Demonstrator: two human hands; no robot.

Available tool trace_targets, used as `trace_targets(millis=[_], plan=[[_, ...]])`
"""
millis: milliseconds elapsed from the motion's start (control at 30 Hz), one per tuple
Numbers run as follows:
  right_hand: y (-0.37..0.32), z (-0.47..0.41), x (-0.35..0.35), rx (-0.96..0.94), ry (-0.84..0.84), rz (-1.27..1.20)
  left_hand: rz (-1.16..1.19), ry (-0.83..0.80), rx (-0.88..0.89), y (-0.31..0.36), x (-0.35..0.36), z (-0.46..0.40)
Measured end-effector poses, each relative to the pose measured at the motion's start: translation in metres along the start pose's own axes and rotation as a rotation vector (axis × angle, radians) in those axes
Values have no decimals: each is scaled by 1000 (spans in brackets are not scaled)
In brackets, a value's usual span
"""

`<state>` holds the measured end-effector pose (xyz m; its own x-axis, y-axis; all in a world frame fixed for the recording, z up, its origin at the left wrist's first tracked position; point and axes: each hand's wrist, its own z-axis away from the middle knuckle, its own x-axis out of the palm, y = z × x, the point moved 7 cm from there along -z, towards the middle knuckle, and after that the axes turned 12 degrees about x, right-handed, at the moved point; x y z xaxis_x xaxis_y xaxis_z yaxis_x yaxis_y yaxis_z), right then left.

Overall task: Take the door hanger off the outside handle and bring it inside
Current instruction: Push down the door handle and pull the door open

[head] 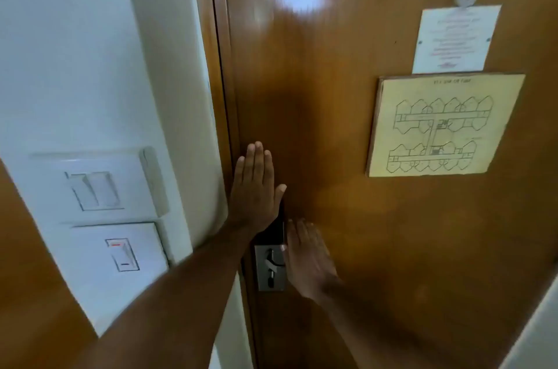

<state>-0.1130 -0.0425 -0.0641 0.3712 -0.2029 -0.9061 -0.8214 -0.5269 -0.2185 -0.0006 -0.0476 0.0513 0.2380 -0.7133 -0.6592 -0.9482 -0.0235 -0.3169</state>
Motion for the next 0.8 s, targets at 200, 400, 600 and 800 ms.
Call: trace_targets(millis=[200, 400, 600, 800], plan=[[7, 3, 48, 3, -146, -65, 104, 24, -55, 3, 30, 10], [10, -5, 69, 151, -190, -37, 143, 73, -34, 4, 29, 8], [19, -4, 94, 242, -234, -160, 154, 105, -35, 4, 29, 9], [18, -2, 97, 212, -135, -158, 184, 121, -44, 6, 25, 10]])
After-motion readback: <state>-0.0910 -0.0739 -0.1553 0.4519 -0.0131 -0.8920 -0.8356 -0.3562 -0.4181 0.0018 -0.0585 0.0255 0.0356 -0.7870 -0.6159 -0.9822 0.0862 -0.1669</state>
